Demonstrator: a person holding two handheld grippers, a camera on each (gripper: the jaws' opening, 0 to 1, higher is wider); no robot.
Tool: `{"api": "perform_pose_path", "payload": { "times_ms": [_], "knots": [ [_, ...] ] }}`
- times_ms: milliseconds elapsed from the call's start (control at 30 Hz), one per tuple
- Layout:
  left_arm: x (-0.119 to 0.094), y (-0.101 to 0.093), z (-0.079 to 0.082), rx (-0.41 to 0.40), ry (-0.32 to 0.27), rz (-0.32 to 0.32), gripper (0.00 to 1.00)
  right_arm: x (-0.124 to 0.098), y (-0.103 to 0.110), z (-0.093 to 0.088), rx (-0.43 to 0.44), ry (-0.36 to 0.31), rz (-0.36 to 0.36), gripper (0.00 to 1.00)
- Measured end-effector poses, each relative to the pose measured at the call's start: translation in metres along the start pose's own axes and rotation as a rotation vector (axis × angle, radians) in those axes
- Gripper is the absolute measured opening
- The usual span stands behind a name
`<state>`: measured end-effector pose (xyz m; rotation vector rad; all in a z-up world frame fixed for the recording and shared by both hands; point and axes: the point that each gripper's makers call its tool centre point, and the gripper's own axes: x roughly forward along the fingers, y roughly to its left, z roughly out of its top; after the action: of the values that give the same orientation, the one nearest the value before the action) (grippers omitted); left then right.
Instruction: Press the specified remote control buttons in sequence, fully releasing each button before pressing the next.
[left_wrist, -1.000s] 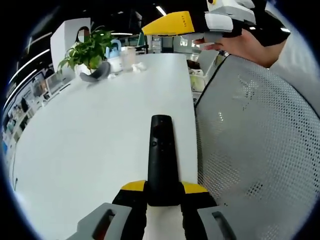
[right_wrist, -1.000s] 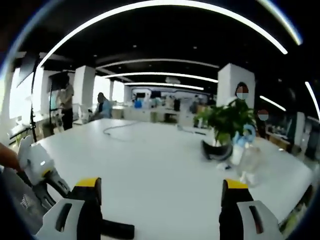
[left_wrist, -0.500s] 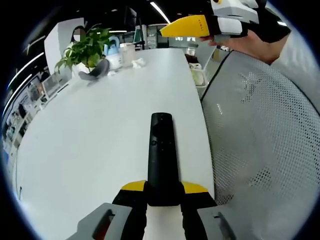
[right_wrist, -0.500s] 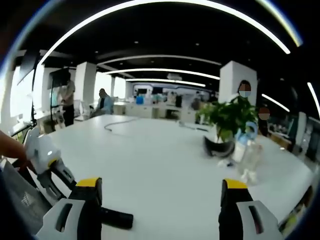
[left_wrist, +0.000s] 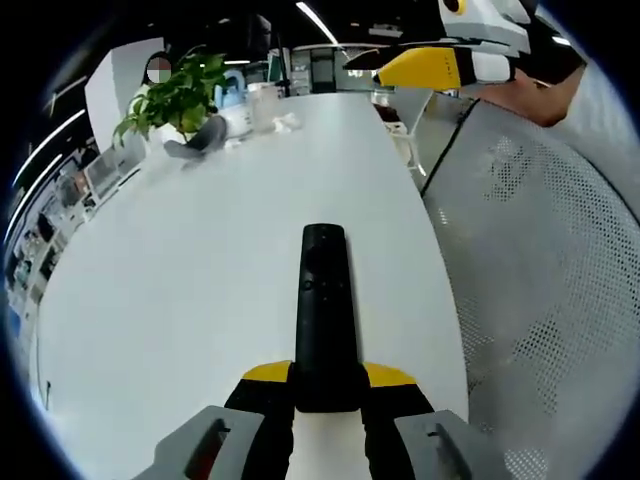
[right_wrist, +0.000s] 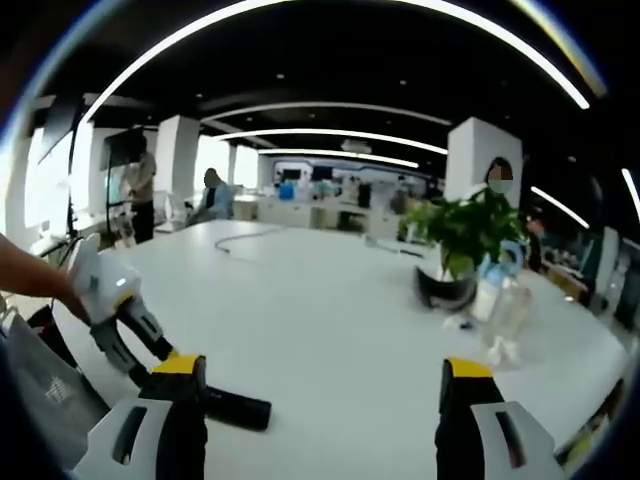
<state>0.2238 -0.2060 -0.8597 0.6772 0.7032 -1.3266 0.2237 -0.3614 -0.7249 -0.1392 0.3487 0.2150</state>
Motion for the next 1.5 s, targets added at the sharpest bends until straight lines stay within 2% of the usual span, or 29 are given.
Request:
{"api": "perform_pose_path", "payload": {
  "times_ms": [233,567,967,1233,1500],
  "knots": [
    [-0.003,0.017,-0.003,0.000,0.005,0.008,0.24,0.001,0.008,-0.002,-0.025,0.009,0.032,0.97],
    [-0.002,0.042,-0.009,0.032,0.053,0.035,0.24,0.003,0.011,-0.006,-0.036,0.033,0.045,0.97],
    [-0.001,0.058,-0.005,0.065,0.068,0.033,0.24,0.004,0.014,-0.008,-0.038,0.045,0.056,0.96],
    [-0.003,0.070,-0.009,0.084,0.085,0.043,0.24,0.004,0.016,-0.010,-0.044,0.056,0.066,0.94],
    [-0.006,0.088,-0.010,0.069,0.097,0.054,0.24,0.006,0.018,-0.014,-0.051,0.080,0.071,0.93]
  ]
}}
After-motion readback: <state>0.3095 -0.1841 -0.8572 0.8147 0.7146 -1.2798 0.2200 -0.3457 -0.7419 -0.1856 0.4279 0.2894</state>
